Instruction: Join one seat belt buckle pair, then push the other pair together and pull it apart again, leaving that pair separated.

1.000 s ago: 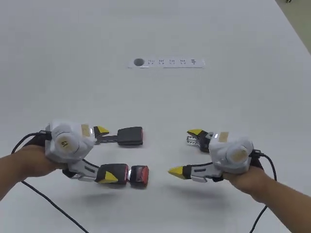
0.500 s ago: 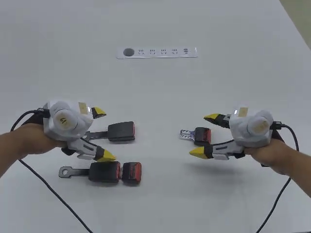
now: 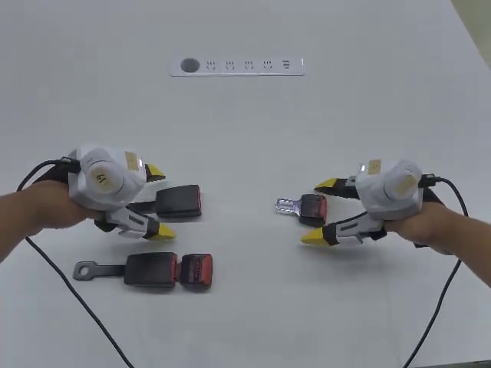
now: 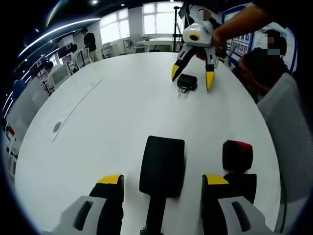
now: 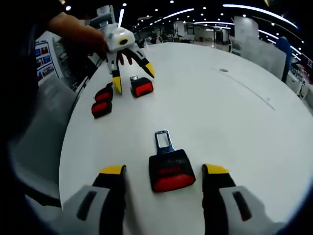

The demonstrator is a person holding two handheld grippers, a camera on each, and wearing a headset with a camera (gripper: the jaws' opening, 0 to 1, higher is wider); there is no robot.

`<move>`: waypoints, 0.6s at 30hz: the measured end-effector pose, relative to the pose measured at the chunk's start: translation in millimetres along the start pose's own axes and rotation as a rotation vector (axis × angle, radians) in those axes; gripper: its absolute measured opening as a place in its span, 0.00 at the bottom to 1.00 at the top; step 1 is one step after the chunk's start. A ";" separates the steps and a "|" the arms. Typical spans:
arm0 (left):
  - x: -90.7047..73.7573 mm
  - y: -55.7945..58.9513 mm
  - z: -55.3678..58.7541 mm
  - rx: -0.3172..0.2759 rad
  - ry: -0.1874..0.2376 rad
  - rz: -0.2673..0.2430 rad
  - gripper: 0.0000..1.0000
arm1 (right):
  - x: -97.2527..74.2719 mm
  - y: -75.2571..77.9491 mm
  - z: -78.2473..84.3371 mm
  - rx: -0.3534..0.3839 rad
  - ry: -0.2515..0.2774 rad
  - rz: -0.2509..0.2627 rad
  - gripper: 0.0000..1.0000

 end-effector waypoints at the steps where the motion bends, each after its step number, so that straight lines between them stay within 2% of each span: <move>1: 1.4 -0.9 0.1 0.000 0.001 0.004 0.65 | 0.3 0.7 0.7 -0.005 -0.009 -0.004 0.63; 5: 7.6 0.5 1.3 0.005 -0.008 0.038 0.56 | -3.0 6.5 -1.2 0.007 -0.010 -0.024 0.57; 6: 7.5 -1.6 0.4 0.045 -0.001 0.029 0.55 | -3.0 6.0 -0.7 -0.006 -0.016 -0.030 0.54; 7: 7.0 -1.3 0.9 0.011 -0.004 0.037 0.55 | -3.8 5.3 -0.4 -0.028 -0.027 -0.037 0.52; 9: 5.8 -5.2 0.6 0.018 0.000 0.031 0.51 | -4.4 4.6 0.5 -0.035 -0.036 -0.044 0.47; 12: 5.1 -5.9 0.1 0.041 0.000 0.048 0.47 | -4.1 5.6 -0.6 -0.051 -0.033 -0.023 0.40; 17: 3.4 -8.7 -3.2 0.094 0.005 0.071 0.35 | -3.4 5.9 -5.4 -0.078 -0.042 -0.037 0.36; 18: 3.1 -9.1 -2.8 0.088 -0.005 0.078 0.35 | -3.0 6.5 -6.2 -0.088 -0.043 -0.045 0.36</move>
Point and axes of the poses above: the centre of the closed fingertips' face, and the gripper's own axes: x roughly forward along the fingers, y roughly to its right, z roughly out of its underside, the point moved 8 cm from there along -x, roughly backward along the fingers, and after that the axes turned 1 degree about x, right-handed, at the moved point
